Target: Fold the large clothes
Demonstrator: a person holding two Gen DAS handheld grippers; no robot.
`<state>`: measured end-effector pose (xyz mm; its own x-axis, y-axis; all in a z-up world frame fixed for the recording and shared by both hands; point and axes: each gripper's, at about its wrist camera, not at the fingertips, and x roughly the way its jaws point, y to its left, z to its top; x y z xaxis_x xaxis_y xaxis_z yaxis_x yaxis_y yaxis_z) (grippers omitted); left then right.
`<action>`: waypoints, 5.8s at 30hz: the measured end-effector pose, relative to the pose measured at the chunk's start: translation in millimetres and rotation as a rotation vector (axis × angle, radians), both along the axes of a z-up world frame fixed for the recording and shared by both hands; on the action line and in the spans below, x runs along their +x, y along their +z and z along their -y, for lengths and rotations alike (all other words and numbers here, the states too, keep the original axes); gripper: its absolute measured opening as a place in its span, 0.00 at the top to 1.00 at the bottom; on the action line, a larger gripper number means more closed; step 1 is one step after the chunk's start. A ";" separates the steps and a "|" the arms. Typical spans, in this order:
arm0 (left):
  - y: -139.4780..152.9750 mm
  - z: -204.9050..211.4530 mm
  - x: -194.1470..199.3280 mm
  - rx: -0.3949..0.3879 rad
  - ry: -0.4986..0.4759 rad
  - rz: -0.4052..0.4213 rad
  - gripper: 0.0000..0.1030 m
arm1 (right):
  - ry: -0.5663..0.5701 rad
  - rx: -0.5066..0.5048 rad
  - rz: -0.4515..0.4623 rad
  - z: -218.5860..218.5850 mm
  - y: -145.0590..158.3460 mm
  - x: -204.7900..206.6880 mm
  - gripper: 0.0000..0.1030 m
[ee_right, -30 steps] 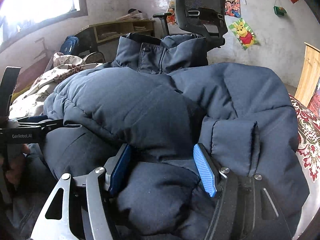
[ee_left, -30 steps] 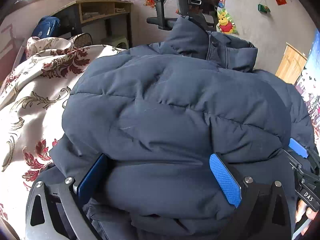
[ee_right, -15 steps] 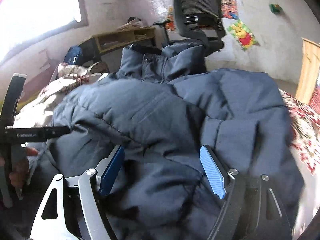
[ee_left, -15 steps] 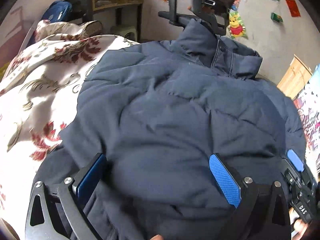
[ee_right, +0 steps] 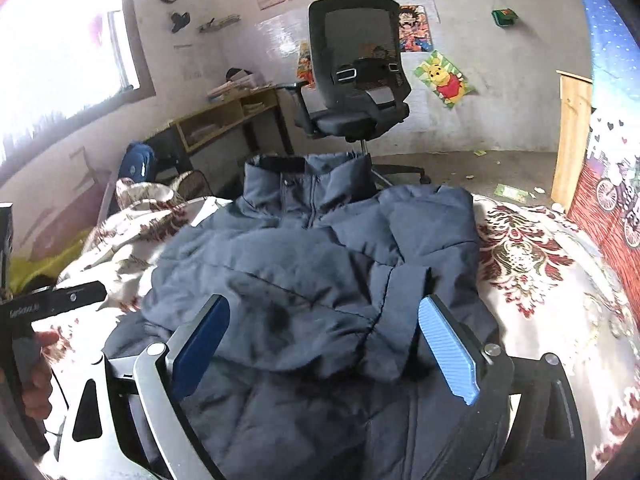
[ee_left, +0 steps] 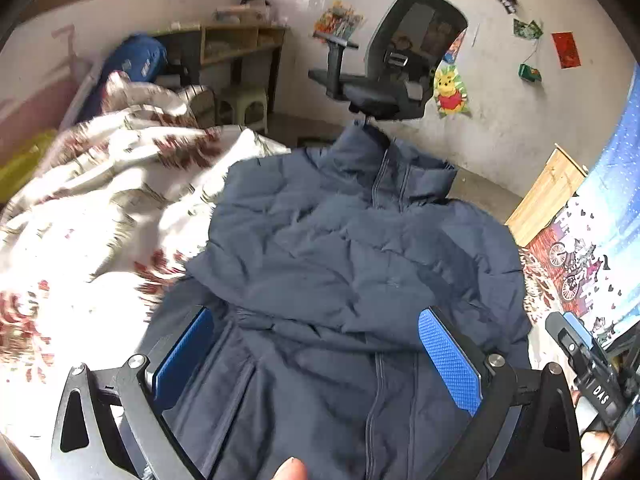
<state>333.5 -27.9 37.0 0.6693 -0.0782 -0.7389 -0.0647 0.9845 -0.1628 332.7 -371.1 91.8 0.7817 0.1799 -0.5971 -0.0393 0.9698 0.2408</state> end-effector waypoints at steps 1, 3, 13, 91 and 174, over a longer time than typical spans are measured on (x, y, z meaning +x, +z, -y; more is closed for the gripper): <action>7.4 -1.0 -6.8 0.014 -0.001 0.007 0.00 | 0.002 0.009 -0.005 -1.7 7.0 -5.6 0.08; 27.7 -7.4 -25.7 0.034 0.002 0.026 0.00 | 0.001 0.018 -0.012 -7.7 26.2 -21.5 0.08; 117.7 -63.0 -124.2 -0.001 0.008 0.127 0.00 | 0.021 -0.049 0.028 -48.6 129.2 -111.9 0.07; -38.5 -15.2 249.3 -0.008 -0.046 0.023 0.99 | 0.089 0.006 -0.137 24.0 -91.9 234.1 0.96; -103.5 74.6 251.0 0.157 -0.312 -0.086 0.88 | 0.154 -0.012 -0.189 23.4 -83.0 215.8 0.69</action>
<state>584.4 -102.6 -66.5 0.5658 -0.1497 -0.8109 0.2358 0.9717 -0.0149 548.5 -394.5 8.8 0.6200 0.2807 -0.7327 -0.1423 0.9586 0.2468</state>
